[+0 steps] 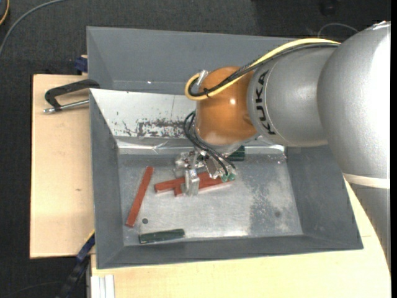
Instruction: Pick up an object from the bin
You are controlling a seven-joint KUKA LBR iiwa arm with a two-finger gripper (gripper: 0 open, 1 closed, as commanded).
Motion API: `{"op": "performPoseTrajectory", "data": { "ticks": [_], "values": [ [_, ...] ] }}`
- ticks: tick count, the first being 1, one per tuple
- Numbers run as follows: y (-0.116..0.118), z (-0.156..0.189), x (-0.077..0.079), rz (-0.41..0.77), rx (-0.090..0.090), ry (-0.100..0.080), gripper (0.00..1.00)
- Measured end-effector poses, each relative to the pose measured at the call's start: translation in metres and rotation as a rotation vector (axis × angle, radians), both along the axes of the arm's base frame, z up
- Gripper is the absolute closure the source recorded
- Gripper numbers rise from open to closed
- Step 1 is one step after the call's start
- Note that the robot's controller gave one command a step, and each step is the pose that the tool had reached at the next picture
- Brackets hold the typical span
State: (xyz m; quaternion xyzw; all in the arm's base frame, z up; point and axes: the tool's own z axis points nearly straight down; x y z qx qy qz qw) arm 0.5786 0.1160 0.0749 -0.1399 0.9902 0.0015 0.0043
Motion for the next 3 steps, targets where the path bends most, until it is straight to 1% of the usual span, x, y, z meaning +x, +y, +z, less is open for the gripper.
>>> {"op": "performPoseTrajectory", "data": {
  "ticks": [1,2,3],
  "values": [
    [0.007,0.139,-0.013,0.013,0.000,-0.007,1.00],
    [0.006,0.134,-0.015,0.013,-0.001,0.003,0.00],
    [-0.014,-0.006,-0.087,0.407,-0.004,0.006,0.00]
  ]
}}
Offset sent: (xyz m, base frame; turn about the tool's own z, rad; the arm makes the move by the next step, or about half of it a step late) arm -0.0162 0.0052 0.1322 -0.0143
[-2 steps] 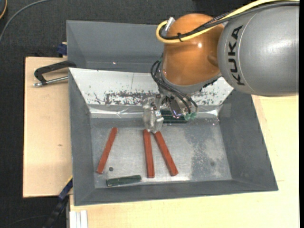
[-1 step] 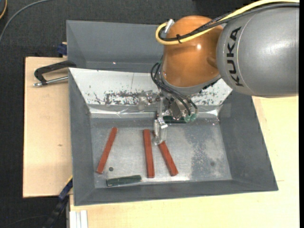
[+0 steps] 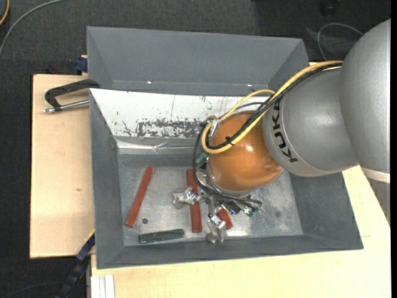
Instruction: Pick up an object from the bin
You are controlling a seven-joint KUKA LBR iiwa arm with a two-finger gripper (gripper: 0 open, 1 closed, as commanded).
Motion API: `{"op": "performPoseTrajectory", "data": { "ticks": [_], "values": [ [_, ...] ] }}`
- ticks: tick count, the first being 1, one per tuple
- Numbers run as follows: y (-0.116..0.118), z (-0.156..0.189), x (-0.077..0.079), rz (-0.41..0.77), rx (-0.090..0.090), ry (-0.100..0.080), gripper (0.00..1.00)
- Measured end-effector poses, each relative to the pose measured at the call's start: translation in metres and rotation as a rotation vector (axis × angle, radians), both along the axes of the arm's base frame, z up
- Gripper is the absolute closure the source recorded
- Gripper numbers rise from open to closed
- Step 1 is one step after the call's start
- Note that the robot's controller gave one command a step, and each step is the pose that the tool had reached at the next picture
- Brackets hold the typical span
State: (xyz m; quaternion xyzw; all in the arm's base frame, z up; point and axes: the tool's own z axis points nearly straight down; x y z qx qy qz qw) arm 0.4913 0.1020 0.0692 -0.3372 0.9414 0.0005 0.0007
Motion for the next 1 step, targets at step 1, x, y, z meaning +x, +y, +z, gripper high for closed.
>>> {"op": "performPoseTrajectory", "data": {
  "ticks": [1],
  "values": [
    [0.0003,0.0014,0.0006,-0.002,0.001,-0.001,1.00]
  ]
}}
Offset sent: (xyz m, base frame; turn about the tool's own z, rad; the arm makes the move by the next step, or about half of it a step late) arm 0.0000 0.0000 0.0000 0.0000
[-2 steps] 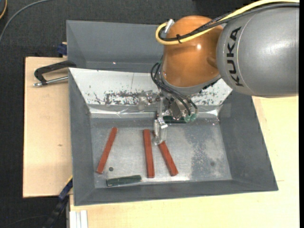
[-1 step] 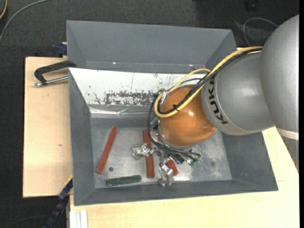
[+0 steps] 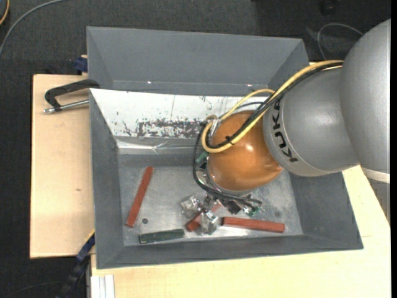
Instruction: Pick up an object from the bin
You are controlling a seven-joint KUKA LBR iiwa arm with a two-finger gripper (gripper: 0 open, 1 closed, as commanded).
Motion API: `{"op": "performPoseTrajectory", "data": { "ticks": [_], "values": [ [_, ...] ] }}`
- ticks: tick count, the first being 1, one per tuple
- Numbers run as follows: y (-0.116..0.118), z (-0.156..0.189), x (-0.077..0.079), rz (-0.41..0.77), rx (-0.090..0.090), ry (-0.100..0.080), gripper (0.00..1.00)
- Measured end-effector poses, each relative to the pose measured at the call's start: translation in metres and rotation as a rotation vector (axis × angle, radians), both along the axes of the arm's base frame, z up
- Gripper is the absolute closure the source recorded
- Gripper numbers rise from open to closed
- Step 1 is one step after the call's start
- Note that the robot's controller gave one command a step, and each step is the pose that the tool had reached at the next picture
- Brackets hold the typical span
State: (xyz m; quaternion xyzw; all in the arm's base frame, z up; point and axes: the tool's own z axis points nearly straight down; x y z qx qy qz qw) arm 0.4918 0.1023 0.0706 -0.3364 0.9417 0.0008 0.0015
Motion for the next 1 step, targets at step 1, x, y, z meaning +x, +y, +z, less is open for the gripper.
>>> {"op": "performPoseTrajectory", "data": {
  "ticks": [1],
  "values": [
    [0.0050,0.1475,0.0333,0.193,0.000,-0.012,1.00]
  ]
}}
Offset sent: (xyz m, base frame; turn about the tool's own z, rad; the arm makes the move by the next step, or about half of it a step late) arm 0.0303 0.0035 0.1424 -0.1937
